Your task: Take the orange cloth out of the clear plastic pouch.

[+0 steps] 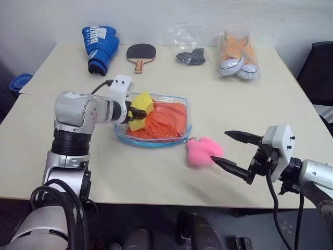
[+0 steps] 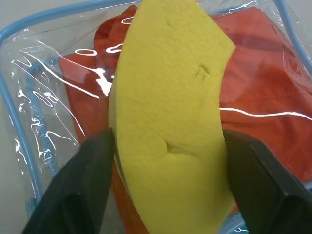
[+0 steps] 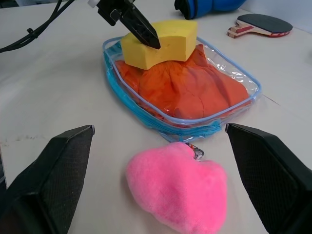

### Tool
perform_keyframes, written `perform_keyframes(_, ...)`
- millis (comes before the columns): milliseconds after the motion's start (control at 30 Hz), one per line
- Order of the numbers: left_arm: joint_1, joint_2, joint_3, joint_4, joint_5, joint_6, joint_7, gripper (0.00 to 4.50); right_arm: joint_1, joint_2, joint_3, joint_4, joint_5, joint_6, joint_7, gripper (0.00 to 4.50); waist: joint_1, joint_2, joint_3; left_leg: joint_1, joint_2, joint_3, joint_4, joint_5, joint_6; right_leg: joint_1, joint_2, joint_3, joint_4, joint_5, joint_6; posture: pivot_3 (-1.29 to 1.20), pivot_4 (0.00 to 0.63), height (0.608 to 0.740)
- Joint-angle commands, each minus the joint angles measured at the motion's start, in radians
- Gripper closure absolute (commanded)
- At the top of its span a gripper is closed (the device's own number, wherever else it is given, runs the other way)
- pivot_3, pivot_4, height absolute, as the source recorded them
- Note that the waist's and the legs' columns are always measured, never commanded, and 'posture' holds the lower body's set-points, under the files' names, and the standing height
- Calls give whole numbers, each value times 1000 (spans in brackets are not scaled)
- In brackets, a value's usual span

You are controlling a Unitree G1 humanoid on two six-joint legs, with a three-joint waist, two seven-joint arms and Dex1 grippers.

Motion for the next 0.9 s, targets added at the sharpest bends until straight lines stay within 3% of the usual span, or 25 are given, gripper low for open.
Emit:
perform_keyframes(33,7,28,11,-24,20,4,-8,2042,-17,-5,-23,-34,35,-2,-11,0,-1,0,0,0,0,0,0,0,0,0,0,0,0,0,0,0,150,740)
perform_keyframes(167,11,68,43,-44,26,-2,-11,2042,-29,-10,-14,-25,41,0,-10,0,-3,0,0,0,0,0,0,0,0,0,0,0,0,0,0,0,150,740)
perform_keyframes(400,55,219,215,-1,69,-72,24,2042,-86,-15,12,4,65,11,15,0,-9,-2,1,0,1,0,0,0,0,-1,0,0,0,0,-1,0,150,740)
perform_keyframes(600,131,283,464,77,75,-138,72,2042,-162,-28,71,55,66,19,74,0,-7,-5,3,1,1,-1,0,0,0,-3,0,-2,-1,0,-1,0,150,740)
perform_keyframes(900,362,394,475,206,151,-351,41,2042,-243,-21,134,124,46,7,123,0,-1,-9,5,-3,1,-2,-1,-1,1,-6,-2,-8,-5,1,-1,0,150,740)
